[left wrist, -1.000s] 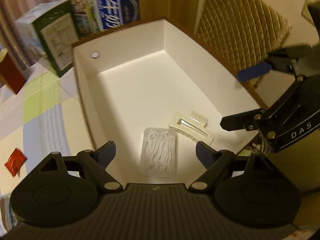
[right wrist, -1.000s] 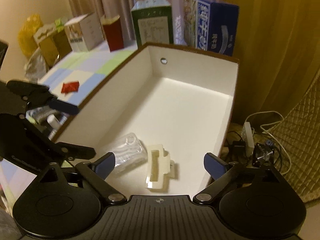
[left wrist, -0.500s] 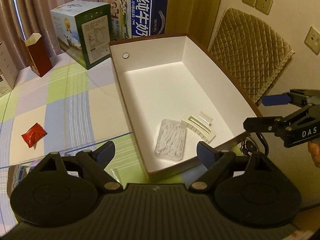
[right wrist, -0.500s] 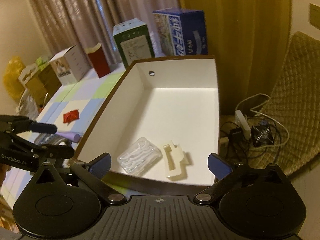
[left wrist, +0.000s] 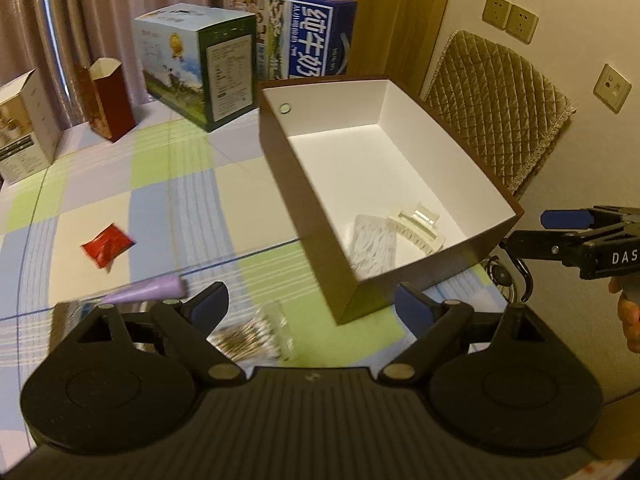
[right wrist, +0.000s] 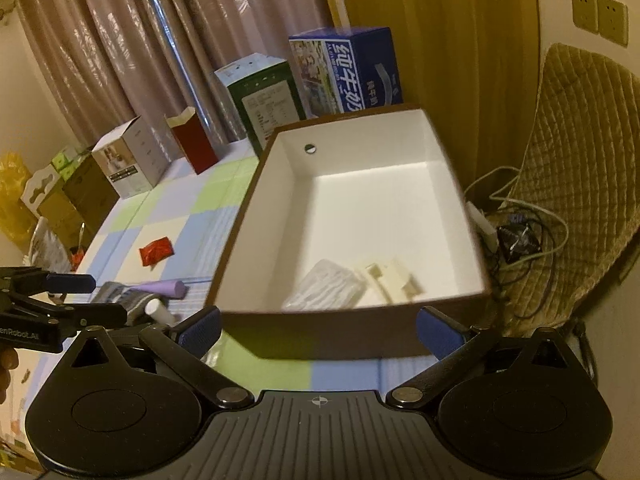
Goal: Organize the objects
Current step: 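Withdraw both tools and approach the black shaver box with the left tool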
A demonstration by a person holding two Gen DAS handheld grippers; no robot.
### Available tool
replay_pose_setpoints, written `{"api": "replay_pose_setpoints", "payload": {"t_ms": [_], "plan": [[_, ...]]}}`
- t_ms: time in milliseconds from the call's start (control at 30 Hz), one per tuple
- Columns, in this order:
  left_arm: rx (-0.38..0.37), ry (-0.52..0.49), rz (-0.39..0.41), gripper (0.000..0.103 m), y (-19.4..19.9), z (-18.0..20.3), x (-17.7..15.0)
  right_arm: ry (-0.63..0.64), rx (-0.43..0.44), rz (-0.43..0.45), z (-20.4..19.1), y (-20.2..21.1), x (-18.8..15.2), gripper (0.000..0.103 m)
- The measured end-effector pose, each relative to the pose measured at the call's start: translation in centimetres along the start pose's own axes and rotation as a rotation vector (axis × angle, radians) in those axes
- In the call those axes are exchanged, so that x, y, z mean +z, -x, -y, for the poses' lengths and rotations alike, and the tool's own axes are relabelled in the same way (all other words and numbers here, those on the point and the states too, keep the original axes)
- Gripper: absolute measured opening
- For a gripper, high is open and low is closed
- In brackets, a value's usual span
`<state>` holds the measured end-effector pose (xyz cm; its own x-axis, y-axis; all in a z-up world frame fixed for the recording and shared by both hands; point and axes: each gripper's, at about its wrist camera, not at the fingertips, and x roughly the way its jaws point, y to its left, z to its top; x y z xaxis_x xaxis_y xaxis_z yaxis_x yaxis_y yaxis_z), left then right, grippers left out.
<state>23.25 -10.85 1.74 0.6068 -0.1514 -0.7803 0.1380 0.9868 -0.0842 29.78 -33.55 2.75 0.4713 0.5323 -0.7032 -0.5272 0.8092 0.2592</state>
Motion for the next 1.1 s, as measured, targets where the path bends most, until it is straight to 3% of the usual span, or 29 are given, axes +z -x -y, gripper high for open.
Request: {"api": "replay_pose_setpoints", "payload": {"t_ms": [467,1100], "plan": [[0.016,0.053,-0.002,0.089,2.8,-5.3,-3.9,-0.005,0.011,-0.007,-5.3,-0.8,-2.4,0.101],[0.082,0.154,-0.082,0.089,2.3,-12.0,-10.2,0.064,0.094,-0.155,-12.3,-6.9,-6.2,0.101]]}}
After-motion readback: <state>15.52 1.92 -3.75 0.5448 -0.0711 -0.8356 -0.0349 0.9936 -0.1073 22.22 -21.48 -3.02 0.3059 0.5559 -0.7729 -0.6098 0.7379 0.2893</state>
